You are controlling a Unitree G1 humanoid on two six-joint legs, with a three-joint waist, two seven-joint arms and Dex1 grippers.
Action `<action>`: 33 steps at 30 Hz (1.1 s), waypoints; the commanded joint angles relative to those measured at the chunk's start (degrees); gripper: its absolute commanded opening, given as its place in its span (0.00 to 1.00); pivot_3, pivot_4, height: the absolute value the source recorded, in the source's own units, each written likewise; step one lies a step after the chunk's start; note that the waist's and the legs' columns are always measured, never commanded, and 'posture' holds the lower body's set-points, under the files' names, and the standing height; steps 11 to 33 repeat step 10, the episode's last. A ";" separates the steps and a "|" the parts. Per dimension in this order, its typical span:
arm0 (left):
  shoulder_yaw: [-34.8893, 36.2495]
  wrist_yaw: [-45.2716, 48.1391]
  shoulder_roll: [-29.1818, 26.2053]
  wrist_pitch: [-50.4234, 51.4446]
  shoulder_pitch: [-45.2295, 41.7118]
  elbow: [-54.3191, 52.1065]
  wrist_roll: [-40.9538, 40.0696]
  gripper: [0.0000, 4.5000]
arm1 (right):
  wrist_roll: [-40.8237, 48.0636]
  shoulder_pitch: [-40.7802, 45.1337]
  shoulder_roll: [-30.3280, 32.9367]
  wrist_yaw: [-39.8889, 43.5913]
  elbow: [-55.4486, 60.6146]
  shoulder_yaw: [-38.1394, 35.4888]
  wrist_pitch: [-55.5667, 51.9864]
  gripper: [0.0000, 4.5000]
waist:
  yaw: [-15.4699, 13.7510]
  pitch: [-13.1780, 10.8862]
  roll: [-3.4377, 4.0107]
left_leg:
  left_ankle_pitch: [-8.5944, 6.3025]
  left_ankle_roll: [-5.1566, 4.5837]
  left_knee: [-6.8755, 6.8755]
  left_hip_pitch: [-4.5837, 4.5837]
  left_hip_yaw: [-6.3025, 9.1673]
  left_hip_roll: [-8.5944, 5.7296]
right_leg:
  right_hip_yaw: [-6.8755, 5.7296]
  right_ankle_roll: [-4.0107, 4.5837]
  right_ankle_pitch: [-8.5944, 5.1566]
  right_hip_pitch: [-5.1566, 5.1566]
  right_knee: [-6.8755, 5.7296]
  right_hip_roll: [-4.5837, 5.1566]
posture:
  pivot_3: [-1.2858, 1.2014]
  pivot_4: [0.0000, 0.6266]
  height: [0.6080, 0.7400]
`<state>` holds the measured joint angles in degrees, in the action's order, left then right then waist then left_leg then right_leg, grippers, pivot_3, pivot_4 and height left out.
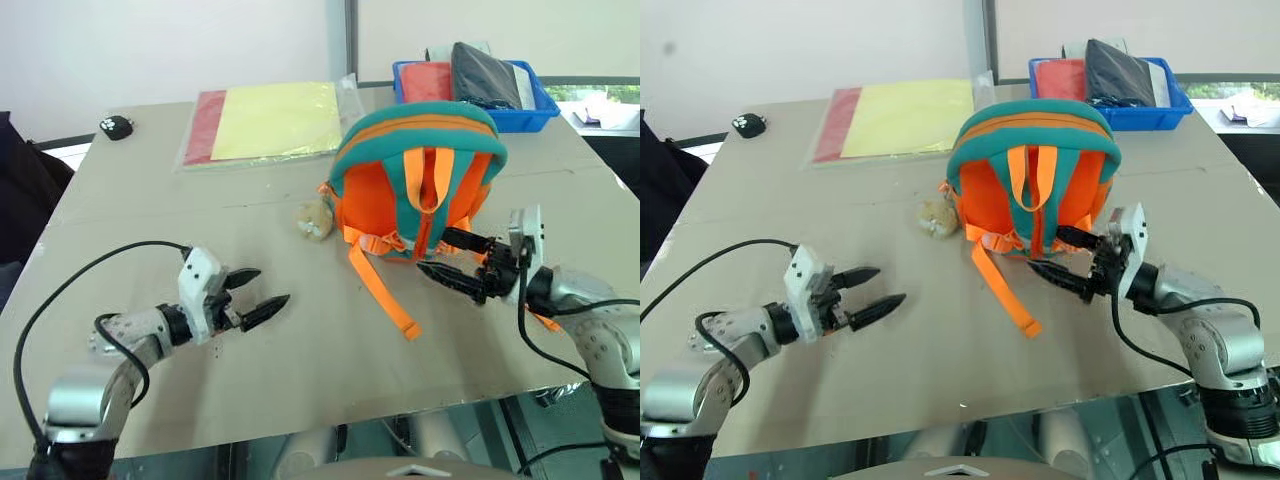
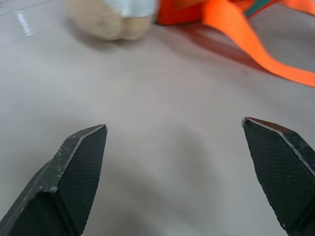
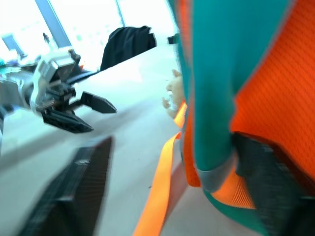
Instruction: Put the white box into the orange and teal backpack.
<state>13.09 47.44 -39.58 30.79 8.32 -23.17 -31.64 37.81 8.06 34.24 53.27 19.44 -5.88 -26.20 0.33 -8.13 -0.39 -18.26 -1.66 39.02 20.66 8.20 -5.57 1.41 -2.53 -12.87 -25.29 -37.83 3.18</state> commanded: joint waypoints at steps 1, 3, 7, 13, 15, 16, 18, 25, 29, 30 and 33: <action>-1.52 -3.88 2.78 -4.30 4.51 -5.69 3.71 1.00 | -5.24 -5.01 2.73 3.81 -2.58 -4.37 9.70 0.99 | -0.24 0.00 -0.01 | -0.02 -0.03 0.01 -0.02 -0.01 0.00 | 0.01 0.00 0.00 0.03 0.02 0.01 | 0.52 0.24 1.00; -3.71 -6.54 4.64 -7.06 7.87 -7.48 7.80 1.00 | -6.04 -9.44 2.85 4.56 -5.18 -6.83 12.76 0.99 | -0.50 0.00 -0.01 | -0.03 -0.05 0.01 -0.05 -0.01 0.00 | -0.01 0.00 0.00 0.09 0.10 0.00 | 0.52 0.24 1.00; -8.58 -10.26 9.23 -13.44 13.60 -8.83 13.29 1.00 | -12.09 -20.46 -1.72 3.39 -9.63 -9.02 26.49 0.99 | -1.26 0.02 -0.01 | -0.05 -0.05 -0.07 -0.13 -0.04 0.08 | 0.00 0.00 0.00 0.17 0.18 -0.04 | 0.52 0.24 1.00; -10.46 -10.60 10.88 -16.28 15.83 -9.40 14.77 1.00 | -13.81 -24.54 -4.38 2.68 -9.27 -7.70 30.08 0.99 | -1.43 0.02 0.03 | -0.06 -0.08 -0.10 -0.12 -0.04 0.09 | -0.02 0.00 -0.01 0.17 0.21 -0.02 | 0.52 0.24 1.00; -10.46 -10.60 10.88 -16.28 15.83 -9.40 14.77 1.00 | -13.81 -24.54 -4.38 2.68 -9.27 -7.70 30.08 0.99 | -1.43 0.02 0.03 | -0.06 -0.08 -0.10 -0.12 -0.04 0.09 | -0.02 0.00 -0.01 0.17 0.21 -0.02 | 0.52 0.24 1.00; -10.46 -10.60 10.88 -16.28 15.83 -9.40 14.77 1.00 | -13.81 -24.54 -4.38 2.68 -9.27 -7.70 30.08 0.99 | -1.43 0.02 0.03 | -0.06 -0.08 -0.10 -0.12 -0.04 0.09 | -0.02 0.00 -0.01 0.17 0.21 -0.02 | 0.52 0.24 1.00; -10.46 -10.60 10.88 -16.28 15.83 -9.40 14.77 1.00 | -13.81 -24.54 -4.38 2.68 -9.27 -7.70 30.08 0.99 | -1.43 0.02 0.03 | -0.06 -0.08 -0.10 -0.12 -0.04 0.09 | -0.02 0.00 -0.01 0.17 0.21 -0.02 | 0.52 0.24 1.00; -10.46 -10.60 10.88 -16.28 15.83 -9.40 14.77 1.00 | -13.81 -24.54 -4.38 2.68 -9.27 -7.70 30.08 0.99 | -1.43 0.02 0.03 | -0.06 -0.08 -0.10 -0.12 -0.04 0.09 | -0.02 0.00 -0.01 0.17 0.21 -0.02 | 0.52 0.24 1.00; -10.46 -10.60 10.88 -16.28 15.83 -9.40 14.77 1.00 | -13.81 -24.54 -4.38 2.68 -9.27 -7.70 30.08 0.99 | -1.43 0.02 0.03 | -0.06 -0.08 -0.10 -0.12 -0.04 0.09 | -0.02 0.00 -0.01 0.17 0.21 -0.02 | 0.52 0.24 1.00; -10.46 -10.60 10.88 -16.28 15.83 -9.40 14.77 1.00 | -13.81 -24.54 -4.38 2.68 -9.27 -7.70 30.08 0.99 | -1.43 0.02 0.03 | -0.06 -0.08 -0.10 -0.12 -0.04 0.09 | -0.02 0.00 -0.01 0.17 0.21 -0.02 | 0.52 0.24 1.00; -10.46 -10.60 10.88 -16.28 15.83 -9.40 14.77 1.00 | -13.81 -24.54 -4.38 2.68 -9.27 -7.70 30.08 0.99 | -1.43 0.02 0.03 | -0.06 -0.08 -0.10 -0.12 -0.04 0.09 | -0.02 0.00 -0.01 0.17 0.21 -0.02 | 0.52 0.24 1.00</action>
